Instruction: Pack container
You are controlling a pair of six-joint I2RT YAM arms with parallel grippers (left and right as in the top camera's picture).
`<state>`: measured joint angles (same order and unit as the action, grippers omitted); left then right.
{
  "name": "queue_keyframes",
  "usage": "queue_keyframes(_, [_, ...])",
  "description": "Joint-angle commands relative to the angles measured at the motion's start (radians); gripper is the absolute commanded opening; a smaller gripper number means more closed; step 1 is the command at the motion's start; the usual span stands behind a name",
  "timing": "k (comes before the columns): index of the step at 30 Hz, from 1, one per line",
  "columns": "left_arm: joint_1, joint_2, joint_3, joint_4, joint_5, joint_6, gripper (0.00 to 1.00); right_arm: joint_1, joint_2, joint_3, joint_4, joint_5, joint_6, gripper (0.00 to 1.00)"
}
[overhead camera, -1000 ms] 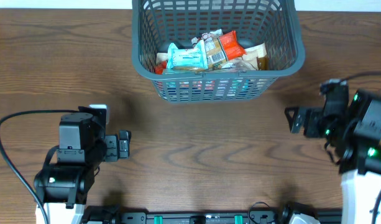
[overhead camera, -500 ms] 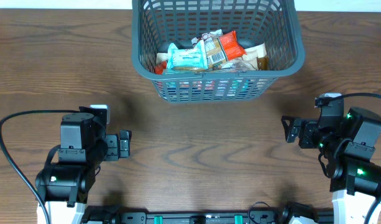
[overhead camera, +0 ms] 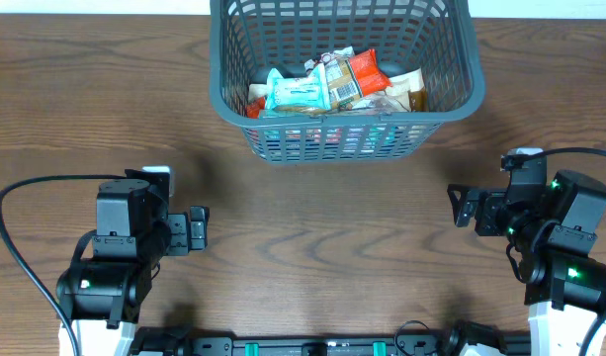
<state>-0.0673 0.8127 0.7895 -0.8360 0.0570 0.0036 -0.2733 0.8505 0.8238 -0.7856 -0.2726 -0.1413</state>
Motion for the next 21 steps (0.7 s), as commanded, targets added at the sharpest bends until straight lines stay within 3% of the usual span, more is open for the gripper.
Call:
queue_keyframes(1, [-0.002,0.003,0.000,0.001,0.010,-0.005,0.99,0.010,-0.005,-0.005,-0.001,0.000,0.006,0.99])
queue_keyframes(10, [-0.002,0.003,0.000,0.001,0.010,-0.005,0.99,0.057,-0.209,-0.049,-0.096,0.037,0.006,0.99])
queue_keyframes(21, [-0.002,0.003,0.000,0.001,0.010,-0.005,0.99,0.196,-0.675,-0.334,0.073,0.037,0.006,0.99])
